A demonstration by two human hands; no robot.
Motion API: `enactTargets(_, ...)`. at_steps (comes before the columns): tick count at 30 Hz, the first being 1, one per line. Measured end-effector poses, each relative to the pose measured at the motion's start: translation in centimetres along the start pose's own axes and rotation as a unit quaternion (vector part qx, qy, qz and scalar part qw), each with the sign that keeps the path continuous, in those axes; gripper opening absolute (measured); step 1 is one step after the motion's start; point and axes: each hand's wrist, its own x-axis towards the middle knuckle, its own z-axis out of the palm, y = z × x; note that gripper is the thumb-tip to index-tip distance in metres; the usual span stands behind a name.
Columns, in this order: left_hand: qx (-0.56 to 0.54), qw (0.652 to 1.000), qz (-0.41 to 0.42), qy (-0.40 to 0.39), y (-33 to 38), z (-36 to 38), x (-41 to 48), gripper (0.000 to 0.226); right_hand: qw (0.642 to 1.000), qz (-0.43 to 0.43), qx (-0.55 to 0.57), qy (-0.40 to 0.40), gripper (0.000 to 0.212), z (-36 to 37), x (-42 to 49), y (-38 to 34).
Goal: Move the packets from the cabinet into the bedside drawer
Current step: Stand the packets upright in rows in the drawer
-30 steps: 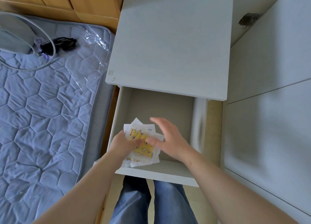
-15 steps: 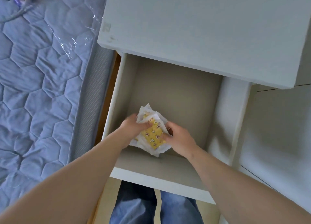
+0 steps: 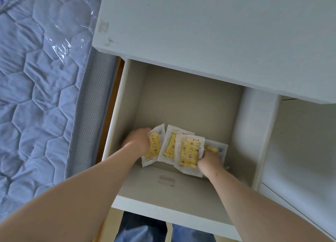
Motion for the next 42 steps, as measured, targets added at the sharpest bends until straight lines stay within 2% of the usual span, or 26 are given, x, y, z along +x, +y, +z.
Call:
enactTargets(2, 0.060, 0.998, 0.009, 0.014, 0.6, -0.3, 0.1, 0.023, 0.999, 0.020, -0.021, 0.015, 0.021, -0.4, -0.1, 0.1)
enactTargets(4, 0.083, 0.996, 0.031, 0.030, 0.9, 0.0, 0.5, 0.037, 0.998, 0.036, -0.009, 0.055, 0.014, -0.8, -0.4, 0.2)
enactTargets(6, 0.087, 0.994, 0.045, 0.041, 1.2, 0.6, 0.8, 0.049, 0.992, 0.055, 0.021, 0.114, 0.038, -1.1, -0.5, 0.3)
enactTargets(8, 0.117, 0.989, 0.066, 0.063, 1.4, 1.2, 0.8, 0.058, 0.987, 0.034, 0.054, 0.149, 0.055, -1.2, -0.9, 0.1)
enactTargets(11, 0.177, 0.972, 0.134, 0.075, 1.6, 2.7, 0.5, 0.069, 0.986, 0.002, 0.102, 0.130, 0.077, -1.1, -1.3, -0.2)
enactTargets(14, 0.218, 0.959, 0.182, 0.026, 1.9, 4.6, 0.0, 0.076, 0.992, 0.008, 0.091, 0.089, 0.086, -0.5, -1.7, 0.0)
enactTargets(18, 0.251, 0.952, 0.176, -0.003, 2.1, 6.5, -0.2, 0.090, 0.996, -0.037, 0.021, 0.079, 0.082, 0.3, -1.9, 0.7)
enactTargets(21, 0.281, 0.946, 0.162, 0.019, 2.1, 6.8, 0.7, 0.093, 0.991, -0.093, -0.014, 0.096, 0.075, 0.0, -1.0, 0.7)
enactTargets(23, 0.294, 0.942, 0.157, 0.041, 2.3, 6.6, 1.0, 0.093, 0.985, -0.107, -0.080, 0.108, 0.068, -0.2, -0.4, 0.7)
enactTargets(25, 0.291, 0.940, 0.166, 0.057, 2.6, 6.8, 1.0, 0.093, 0.975, -0.114, -0.146, 0.124, 0.064, -0.2, -0.4, 0.8)
enactTargets(27, 0.292, 0.936, 0.190, 0.060, 2.7, 7.0, 1.1, 0.094, 0.971, -0.124, -0.161, 0.128, 0.061, -0.1, -0.5, 0.6)
enactTargets(29, 0.299, 0.931, 0.203, 0.054, 2.6, 7.0, 1.3, 0.094, 0.976, -0.118, -0.133, 0.127, 0.058, 0.0, -0.7, 0.3)
enactTargets(33, 0.297, 0.932, 0.200, 0.056, 2.5, 7.4, 1.6, 0.092, 0.987, -0.027, 0.012, 0.157, 0.067, 0.0, -0.4, 0.5)
enactTargets(36, 0.306, 0.930, 0.194, 0.055, 2.8, 8.1, 1.3, 0.090, 0.985, 0.007, 0.073, 0.154, 0.069, 0.0, 0.0, 1.2)
enactTargets(42, 0.321, 0.929, 0.171, 0.068, 0.2, 6.9, 1.5, 0.081, 0.980, -0.024, 0.150, 0.127, 0.065, 1.2, -0.3, -1.4)
